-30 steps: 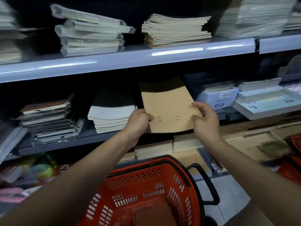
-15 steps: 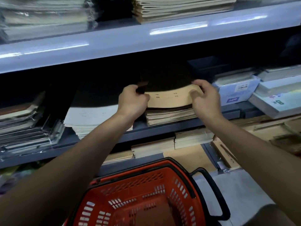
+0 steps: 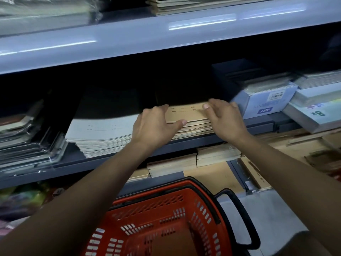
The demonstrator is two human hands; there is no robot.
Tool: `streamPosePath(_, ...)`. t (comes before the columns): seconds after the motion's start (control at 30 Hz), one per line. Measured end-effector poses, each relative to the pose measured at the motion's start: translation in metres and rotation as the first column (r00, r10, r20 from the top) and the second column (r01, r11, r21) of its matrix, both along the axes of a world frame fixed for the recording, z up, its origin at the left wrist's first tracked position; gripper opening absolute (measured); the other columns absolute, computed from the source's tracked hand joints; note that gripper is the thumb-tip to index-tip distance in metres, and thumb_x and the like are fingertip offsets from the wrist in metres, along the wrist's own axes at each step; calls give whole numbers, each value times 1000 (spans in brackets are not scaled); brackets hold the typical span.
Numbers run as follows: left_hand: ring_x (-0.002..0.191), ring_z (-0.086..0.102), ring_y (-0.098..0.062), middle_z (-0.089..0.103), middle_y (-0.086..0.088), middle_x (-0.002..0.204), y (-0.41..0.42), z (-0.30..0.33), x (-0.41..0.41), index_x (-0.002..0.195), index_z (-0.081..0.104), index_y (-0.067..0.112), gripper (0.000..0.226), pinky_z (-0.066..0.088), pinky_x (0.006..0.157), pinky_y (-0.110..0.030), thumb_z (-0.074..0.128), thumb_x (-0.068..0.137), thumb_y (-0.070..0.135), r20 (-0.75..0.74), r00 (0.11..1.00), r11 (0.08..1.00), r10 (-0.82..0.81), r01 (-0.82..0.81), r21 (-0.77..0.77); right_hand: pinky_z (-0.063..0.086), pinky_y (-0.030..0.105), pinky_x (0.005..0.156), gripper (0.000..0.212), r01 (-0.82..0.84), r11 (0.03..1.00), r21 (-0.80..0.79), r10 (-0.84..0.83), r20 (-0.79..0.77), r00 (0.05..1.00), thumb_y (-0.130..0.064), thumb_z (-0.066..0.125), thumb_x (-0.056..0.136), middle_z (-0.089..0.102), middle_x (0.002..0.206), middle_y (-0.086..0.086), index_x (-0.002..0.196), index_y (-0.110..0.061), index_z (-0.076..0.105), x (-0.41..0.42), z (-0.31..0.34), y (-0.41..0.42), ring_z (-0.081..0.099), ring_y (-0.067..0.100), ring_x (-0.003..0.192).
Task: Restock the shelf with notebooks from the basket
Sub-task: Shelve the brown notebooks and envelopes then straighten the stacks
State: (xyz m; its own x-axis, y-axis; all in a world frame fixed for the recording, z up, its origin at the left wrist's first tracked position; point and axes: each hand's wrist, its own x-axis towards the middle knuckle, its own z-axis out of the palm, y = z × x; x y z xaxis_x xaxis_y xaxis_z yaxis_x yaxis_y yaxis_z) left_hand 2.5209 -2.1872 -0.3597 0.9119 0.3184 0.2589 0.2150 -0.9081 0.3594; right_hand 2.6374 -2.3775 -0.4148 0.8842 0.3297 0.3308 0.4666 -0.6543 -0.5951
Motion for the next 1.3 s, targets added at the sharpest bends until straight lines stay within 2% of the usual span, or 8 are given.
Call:
streamPosePath(0.07,115,64,-26,72,-2,123,2,-4,-1,141,59,25,66,51,85,-34,66,88,64,41,999,1000,16,-16,-3,36,48,109,77,-34,996,-79,30,-54,998,-75,43,94,51,151,7,149,-21,51,-1,0,-2,38,34,140)
streamPosePath(0.17,110,67,-26,74,-2,120,4,-9,-1,142,59,27,68,55,84,-36,66,87,66,81,996,999,31,-32,13,33,47,115,96,-52,991,-123,45,-59,997,-83,53,83,39,159,7,157,-24,41,-3,0,-7,29,29,146)
streamPosePath(0.3,101,69,-30,76,-5,104,1,-8,-5,135,63,29,53,52,75,-34,64,92,60,70,997,997,24,-29,68,32,47,117,90,-55,986,-160,50,-35,998,-74,57,87,38,159,11,158,-22,40,-5,6,-7,29,30,146)
streamPosePath(0.43,100,68,-31,73,-4,101,1,-9,-16,138,60,27,51,54,77,-37,64,94,52,85,996,996,9,-16,86,32,49,120,87,-40,982,-184,32,-41,999,-72,55,90,36,160,13,159,-22,37,-15,10,-7,30,32,148)
streamPosePath(0.73,116,63,-31,67,-7,125,-5,0,-62,143,55,19,56,56,86,-40,64,96,47,146,987,993,-61,45,110,40,50,112,82,54,973,-224,-44,49,998,-66,51,96,40,154,17,158,-14,38,-58,23,-16,31,35,144)
streamPosePath(0.9,114,62,-27,65,-4,123,-7,11,-94,143,55,23,55,53,84,-37,68,94,44,178,980,991,-84,64,114,42,48,108,72,52,974,-219,-28,110,994,-53,57,99,45,148,13,156,-12,41,-89,32,-18,35,34,138)
streamPosePath(1.07,119,61,-27,63,-5,131,-5,15,-127,144,52,22,58,52,89,-37,69,93,45,195,977,990,-86,62,123,47,49,105,66,26,975,-220,3,129,992,-45,60,98,46,144,8,155,-15,42,-125,40,-15,36,31,137)
streamPosePath(1.3,121,60,-27,60,-3,134,12,2,-162,147,48,22,64,55,94,-43,69,92,48,163,986,995,-42,27,94,47,46,104,62,-12,969,-246,44,125,991,-41,59,99,48,141,8,154,-16,43,-164,36,-3,36,29,136)
